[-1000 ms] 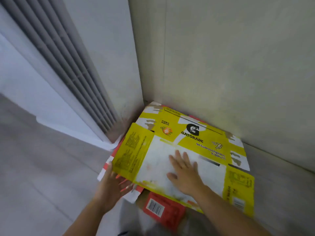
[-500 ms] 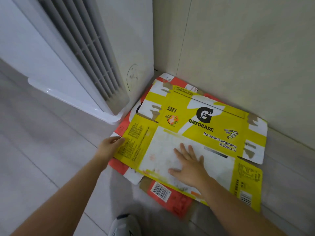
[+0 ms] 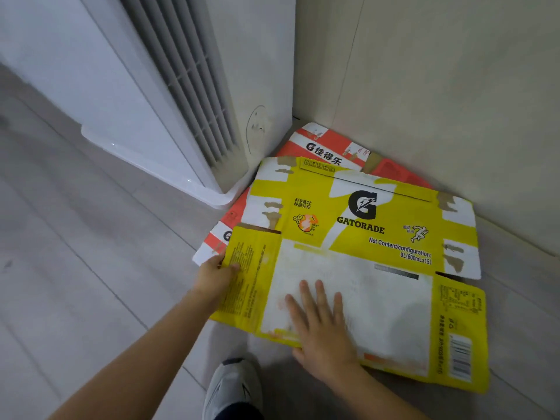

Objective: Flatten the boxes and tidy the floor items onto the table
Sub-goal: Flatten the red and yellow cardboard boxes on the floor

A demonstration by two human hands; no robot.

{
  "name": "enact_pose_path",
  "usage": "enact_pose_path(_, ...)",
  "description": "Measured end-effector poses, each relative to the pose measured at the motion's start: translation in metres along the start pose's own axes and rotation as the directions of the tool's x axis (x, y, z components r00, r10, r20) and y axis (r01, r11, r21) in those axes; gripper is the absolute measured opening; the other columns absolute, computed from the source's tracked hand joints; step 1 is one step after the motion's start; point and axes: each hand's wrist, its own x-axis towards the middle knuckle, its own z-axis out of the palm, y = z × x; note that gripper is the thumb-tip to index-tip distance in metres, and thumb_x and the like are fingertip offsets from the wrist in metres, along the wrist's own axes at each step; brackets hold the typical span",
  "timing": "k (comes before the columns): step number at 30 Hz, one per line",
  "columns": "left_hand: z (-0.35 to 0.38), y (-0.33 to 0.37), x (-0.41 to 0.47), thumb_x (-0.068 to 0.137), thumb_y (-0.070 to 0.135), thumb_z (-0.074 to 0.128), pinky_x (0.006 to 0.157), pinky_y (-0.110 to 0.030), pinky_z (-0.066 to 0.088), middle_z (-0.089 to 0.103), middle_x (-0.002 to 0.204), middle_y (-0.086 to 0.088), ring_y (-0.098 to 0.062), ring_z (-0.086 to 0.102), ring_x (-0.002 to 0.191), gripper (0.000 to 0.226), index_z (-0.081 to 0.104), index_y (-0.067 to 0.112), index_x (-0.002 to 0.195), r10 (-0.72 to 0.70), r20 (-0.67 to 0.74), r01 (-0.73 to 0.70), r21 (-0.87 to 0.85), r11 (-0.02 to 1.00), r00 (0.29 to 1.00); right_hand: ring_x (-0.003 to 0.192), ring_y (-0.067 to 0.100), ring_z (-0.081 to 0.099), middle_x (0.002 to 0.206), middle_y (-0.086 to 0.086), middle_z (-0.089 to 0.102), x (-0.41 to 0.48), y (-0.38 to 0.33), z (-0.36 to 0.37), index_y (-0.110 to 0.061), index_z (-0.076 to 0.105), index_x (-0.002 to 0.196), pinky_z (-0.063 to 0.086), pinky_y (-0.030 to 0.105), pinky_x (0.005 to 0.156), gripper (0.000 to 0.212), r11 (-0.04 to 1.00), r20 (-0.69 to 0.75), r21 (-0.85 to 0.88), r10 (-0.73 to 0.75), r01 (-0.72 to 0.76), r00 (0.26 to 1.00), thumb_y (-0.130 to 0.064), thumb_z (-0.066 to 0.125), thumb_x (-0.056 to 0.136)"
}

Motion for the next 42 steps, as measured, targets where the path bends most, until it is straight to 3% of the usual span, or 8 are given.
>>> enact_pose_path(5, -0.015, -0.035, -0.046, 0.098, 0.028, 0.062, 0.088, -0.047, 0.057, 0.072, 0.101, -0.002, -0.025, 0.07, 0.091, 0.012, 0.062, 0.021, 0.108, -0.021, 0.005, 0.022, -0.12, 0.993, 1.0, 0.141, 0.057, 0.018, 0.16, 0.021, 0.018, -0.034, -0.031, 0.002, -0.016, 0.023, 0.155, 0.027, 0.075, 0.101, 0.06, 0.998, -0.087, -0.06, -0.039, 0.034, 0.995, -0.027, 0.031, 0.097)
enact_pose_path(13, -0.01, -0.079, -0.11, 0.097, 0.018, 0.064, 0.08, -0.046, 0.059, 0.069, 0.098, -0.011, -0.029, 0.069, 0.089, 0.008, 0.057, 0.016, 0.1, -0.144, 0.056, 0.152, -0.203, 0.967, 0.988, 0.144, 0.051, 0.019, 0.163, 0.011, 0.019, -0.088, -0.013, -0.011, -0.024, 0.026, 0.154, 0.029, 0.075, 0.099, 0.078, 0.969, 0.135, -0.154, -0.172, 0.192, 0.976, -0.014, 0.04, 0.078)
enact_pose_path(19, -0.019, -0.092, -0.119, 0.087, 0.036, 0.072, 0.091, -0.044, 0.055, 0.062, 0.125, -0.012, -0.029, 0.064, 0.107, 0.06, 0.046, 0.014, 0.136, -0.001, 0.096, -0.025, 0.276, 0.961, 0.995, 0.144, 0.046, 0.023, 0.163, 0.003, 0.019, -0.092, 0.012, -0.028, -0.026, 0.026, 0.154, 0.033, 0.076, 0.097, 0.095, 0.915, 0.297, -0.243, -0.245, 0.321, 0.923, -0.008, 0.054, 0.065)
enact_pose_path(24, -0.012, -0.05, -0.102, 0.096, 0.045, 0.056, 0.116, -0.054, 0.031, 0.013, 0.165, -0.005, -0.034, 0.014, 0.15, 0.073, 0.017, 0.033, 0.157, 0.52, 0.325, -0.567, 0.71, 0.417, 0.79, 0.147, 0.046, 0.006, 0.165, 0.0, 0.006, -0.1, 0.03, -0.023, -0.027, 0.013, 0.156, 0.023, 0.074, 0.105, 0.109, 0.875, 0.319, -0.245, -0.333, 0.417, 0.887, -0.005, 0.069, 0.064)
enact_pose_path(28, 0.004, -0.018, -0.076, 0.099, 0.054, 0.046, 0.123, -0.051, 0.012, -0.005, 0.168, -0.002, -0.031, -0.003, 0.154, 0.072, 0.008, 0.039, 0.158, 0.37, 0.676, -0.716, 0.697, -0.04, 0.637, 0.146, 0.033, 0.026, 0.162, -0.003, 0.022, -0.121, 0.05, -0.026, -0.034, 0.024, 0.153, 0.025, 0.062, 0.108, 0.085, 0.852, 0.374, -0.321, -0.286, 0.413, 0.882, -0.012, 0.04, 0.073)
enact_pose_path(32, 0.025, 0.008, -0.074, 0.099, 0.06, 0.042, 0.123, -0.054, 0.008, -0.01, 0.168, -0.003, -0.032, -0.007, 0.154, 0.073, 0.001, 0.043, 0.157, 0.197, 0.793, -0.742, 0.609, -0.281, 0.576, 0.137, 0.031, 0.044, 0.153, -0.002, 0.042, -0.151, 0.087, -0.01, -0.045, 0.051, 0.134, 0.034, 0.061, 0.108, 0.066, 0.928, 0.358, -0.346, -0.007, 0.14, 0.934, -0.018, 0.038, 0.076)
enact_pose_path(36, 0.044, 0.008, -0.074, 0.1, 0.058, 0.04, 0.122, -0.056, 0.007, -0.008, 0.168, -0.001, -0.031, -0.008, 0.154, 0.07, -0.002, 0.047, 0.155, 0.178, 0.814, -0.731, 0.576, -0.365, 0.553, 0.126, 0.041, 0.045, 0.134, 0.01, 0.061, -0.173, 0.089, 0.004, -0.037, 0.066, 0.112, 0.047, 0.06, 0.092, 0.039, 0.947, 0.3, -0.053, 0.319, -0.318, 0.899, -0.024, 0.042, 0.084)
enact_pose_path(42, 0.084, 0.039, -0.024, 0.091, 0.074, 0.04, 0.12, -0.062, 0.007, -0.017, 0.166, -0.001, -0.038, -0.014, 0.152, 0.073, 0.004, 0.054, 0.152, 0.357, 0.673, -0.655, 0.732, -0.19, 0.648, 0.132, 0.035, 0.041, 0.147, 0.011, 0.039, -0.141, 0.075, -0.01, -0.016, 0.044, 0.139, 0.037, 0.042, 0.108, 0.043, 0.402, 0.274, 0.384, 0.81, -0.831, 0.518, -0.034, 0.043, 0.1)
